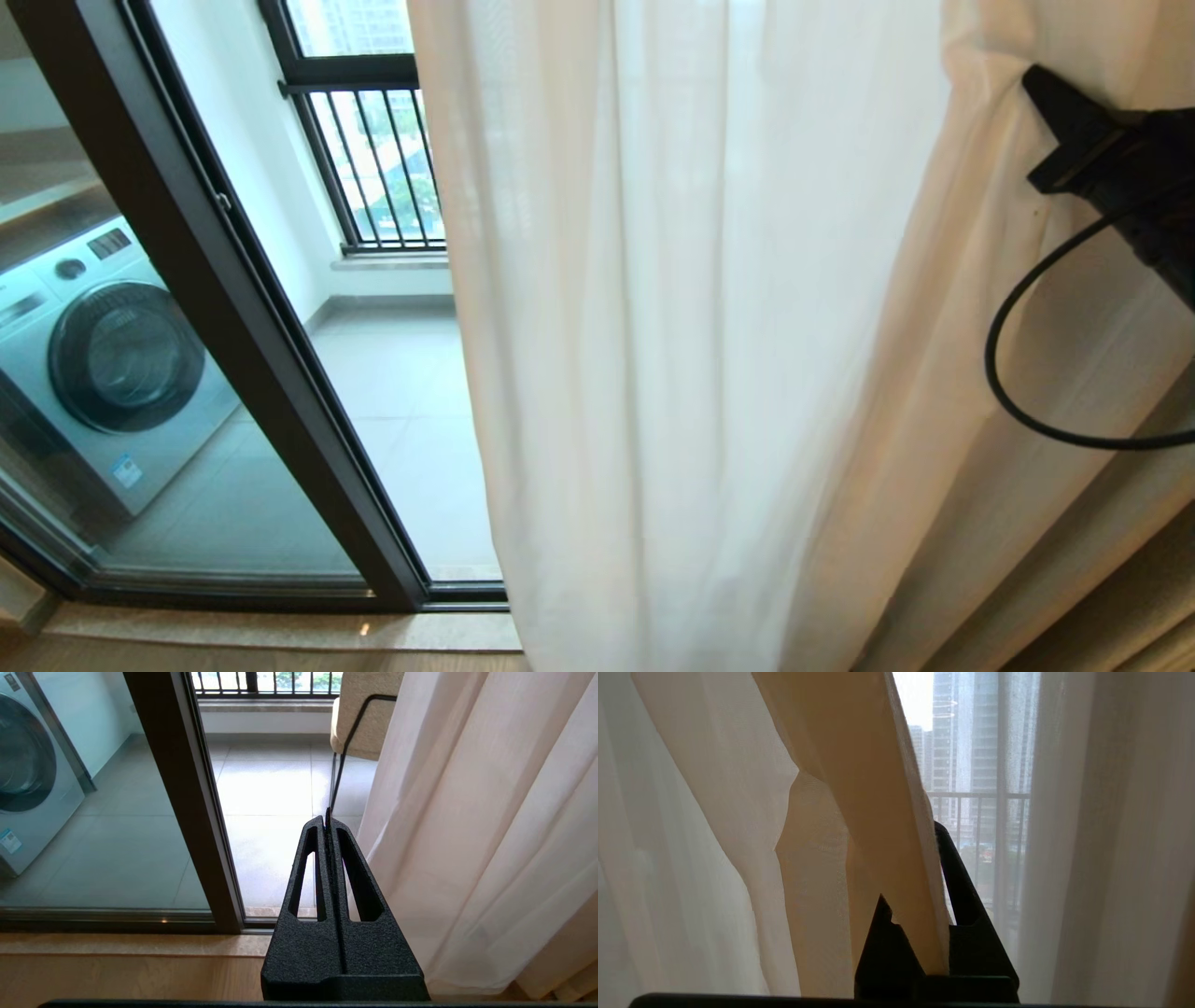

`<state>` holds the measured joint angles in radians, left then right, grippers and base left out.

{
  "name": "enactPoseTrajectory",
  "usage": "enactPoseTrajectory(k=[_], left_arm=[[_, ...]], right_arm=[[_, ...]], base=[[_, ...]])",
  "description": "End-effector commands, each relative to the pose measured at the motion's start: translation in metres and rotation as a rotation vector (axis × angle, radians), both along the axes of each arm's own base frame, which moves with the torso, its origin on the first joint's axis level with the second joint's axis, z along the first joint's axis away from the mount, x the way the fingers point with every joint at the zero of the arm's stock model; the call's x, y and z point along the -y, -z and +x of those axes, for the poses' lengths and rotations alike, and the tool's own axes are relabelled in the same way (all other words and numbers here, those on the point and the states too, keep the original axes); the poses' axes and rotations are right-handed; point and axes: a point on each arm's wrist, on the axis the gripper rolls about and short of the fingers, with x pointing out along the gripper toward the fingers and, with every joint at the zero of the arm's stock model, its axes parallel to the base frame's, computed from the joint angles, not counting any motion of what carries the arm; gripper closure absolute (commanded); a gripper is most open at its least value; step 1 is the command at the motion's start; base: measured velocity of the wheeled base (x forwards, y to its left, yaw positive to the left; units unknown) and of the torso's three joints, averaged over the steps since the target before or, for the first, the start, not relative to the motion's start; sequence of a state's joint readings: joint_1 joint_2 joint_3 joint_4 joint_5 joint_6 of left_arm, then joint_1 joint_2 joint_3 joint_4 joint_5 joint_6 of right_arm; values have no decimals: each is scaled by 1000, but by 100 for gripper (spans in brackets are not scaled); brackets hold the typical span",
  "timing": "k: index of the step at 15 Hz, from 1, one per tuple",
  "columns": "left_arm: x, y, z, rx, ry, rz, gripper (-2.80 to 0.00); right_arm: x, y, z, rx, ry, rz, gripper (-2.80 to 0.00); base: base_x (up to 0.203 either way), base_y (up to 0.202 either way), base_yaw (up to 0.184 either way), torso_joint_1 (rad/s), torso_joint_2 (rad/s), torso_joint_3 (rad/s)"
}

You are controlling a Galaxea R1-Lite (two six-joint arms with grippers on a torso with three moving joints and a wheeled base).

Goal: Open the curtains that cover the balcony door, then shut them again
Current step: Pull the inner curtains open on both sides

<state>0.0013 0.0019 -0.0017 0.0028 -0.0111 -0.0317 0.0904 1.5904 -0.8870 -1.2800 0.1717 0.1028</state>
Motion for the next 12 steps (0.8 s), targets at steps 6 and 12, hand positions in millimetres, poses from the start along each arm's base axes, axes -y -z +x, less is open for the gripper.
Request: enactPoseTrajectory(k=[6, 12], left_arm=[[0, 0, 0, 0, -1, -1, 0], [0, 0, 0, 0, -1, -1, 0]], right_arm=[[-1, 0, -4, 6, -5, 5, 0], [-2, 8, -2, 19, -8, 5, 0]], base=[[0, 0, 0, 0, 0, 0], [0, 0, 0, 0, 0, 0]])
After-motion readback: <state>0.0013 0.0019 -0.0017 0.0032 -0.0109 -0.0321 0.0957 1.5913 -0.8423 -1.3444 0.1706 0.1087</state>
